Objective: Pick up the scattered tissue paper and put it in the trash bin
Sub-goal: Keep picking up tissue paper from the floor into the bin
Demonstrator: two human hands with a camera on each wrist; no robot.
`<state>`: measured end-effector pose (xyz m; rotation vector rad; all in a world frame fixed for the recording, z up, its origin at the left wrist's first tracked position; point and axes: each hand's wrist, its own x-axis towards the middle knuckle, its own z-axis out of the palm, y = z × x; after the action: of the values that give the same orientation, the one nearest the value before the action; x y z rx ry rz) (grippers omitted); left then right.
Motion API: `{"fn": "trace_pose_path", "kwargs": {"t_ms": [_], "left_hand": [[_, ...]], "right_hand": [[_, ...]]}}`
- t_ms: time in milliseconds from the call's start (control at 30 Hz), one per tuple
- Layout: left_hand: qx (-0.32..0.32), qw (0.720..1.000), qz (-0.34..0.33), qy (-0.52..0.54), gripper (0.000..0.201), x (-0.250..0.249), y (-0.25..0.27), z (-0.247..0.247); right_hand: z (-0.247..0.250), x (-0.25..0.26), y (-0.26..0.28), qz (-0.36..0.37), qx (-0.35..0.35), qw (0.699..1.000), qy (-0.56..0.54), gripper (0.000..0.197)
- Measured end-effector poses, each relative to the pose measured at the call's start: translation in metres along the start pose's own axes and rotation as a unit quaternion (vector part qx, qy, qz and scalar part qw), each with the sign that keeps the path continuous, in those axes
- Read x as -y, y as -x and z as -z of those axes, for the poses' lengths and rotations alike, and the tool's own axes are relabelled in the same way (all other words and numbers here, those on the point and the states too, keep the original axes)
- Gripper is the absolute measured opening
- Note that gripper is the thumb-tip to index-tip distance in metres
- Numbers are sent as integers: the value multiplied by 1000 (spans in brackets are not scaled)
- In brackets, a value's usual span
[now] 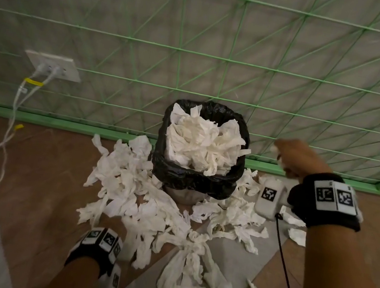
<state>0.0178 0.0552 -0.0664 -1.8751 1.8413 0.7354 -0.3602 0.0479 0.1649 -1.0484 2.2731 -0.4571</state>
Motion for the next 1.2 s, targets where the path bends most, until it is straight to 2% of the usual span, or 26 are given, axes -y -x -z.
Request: {"fn": "trace_pose_path", "kwargs": {"t_ms": [33, 100, 167, 233, 300, 367, 400, 467, 533, 633, 733, 767, 833, 933, 967, 1000, 1066, 1100, 1133, 1200], "left_hand": [[-2, 1000, -13, 17, 45, -3, -2, 10], [-3, 991, -14, 132, 49, -4, -5, 26], [10, 980, 12, 199, 54, -11, -1, 47], [-21, 965, 27, 260, 55, -14, 5, 69], [-76, 951, 15, 301, 46, -14, 7, 87], [-107, 929, -8, 354, 32, -14, 11, 105], [-120, 922, -28, 368, 27, -15, 13, 113], [-134, 905, -80, 396, 32, -18, 19, 135], [-138, 898, -116, 402, 35, -20, 25, 159], [-135, 883, -157, 421, 38, -37, 45, 199], [-151, 860, -219, 435, 32, -71, 69, 232], [-160, 850, -248, 437, 32, -83, 74, 240], [-171, 825, -306, 442, 34, -110, 87, 257], [-211, 789, -390, 426, 28, -144, 93, 271], [-229, 792, -400, 401, 22, -153, 87, 269], [-244, 813, -396, 349, 19, -161, 81, 265], [-236, 888, -351, 180, 20, -171, 62, 246], [-195, 925, -318, 78, 22, -175, 54, 233], [-140, 945, -294, -8, 28, -177, 47, 220], [-43, 952, -286, -98, 35, -179, 31, 196]], "right_hand": [[8, 12, 3, 48, -44, 998, 27, 21], [17, 42, 14, 116, -137, 983, -38, 28], [14, 68, 22, 183, -243, 945, -117, 33], [1, 86, 31, 250, -294, 917, -107, 28], [-17, 91, 30, 301, -230, 921, -93, 27], [-34, 86, 26, 310, -98, 944, -54, 37], [-41, 82, 23, 301, -56, 950, -56, 41], [-49, 74, 19, 291, -54, 950, -99, 42], [-49, 67, 12, 279, -97, 941, -164, 37], [-44, 43, -8, 219, -190, 926, -243, 33], [-41, -9, -33, 98, -252, 917, -295, 28], [-41, -30, -40, 42, -256, 922, -286, 30], [-46, -79, -47, -91, -221, 942, -234, 39], [-64, -159, -37, -255, -168, 937, -171, 53], [-71, -178, -29, -289, -152, 928, -181, 56], [-77, -191, -22, -302, -142, 923, -194, 59], [-93, -229, -29, -277, -139, 932, -187, 74], [-104, -255, -42, -271, -131, 939, -165, 85], [-123, -306, -74, -270, -129, 943, -148, 91], [-144, -364, -114, -269, -132, 942, -154, 93]]}}
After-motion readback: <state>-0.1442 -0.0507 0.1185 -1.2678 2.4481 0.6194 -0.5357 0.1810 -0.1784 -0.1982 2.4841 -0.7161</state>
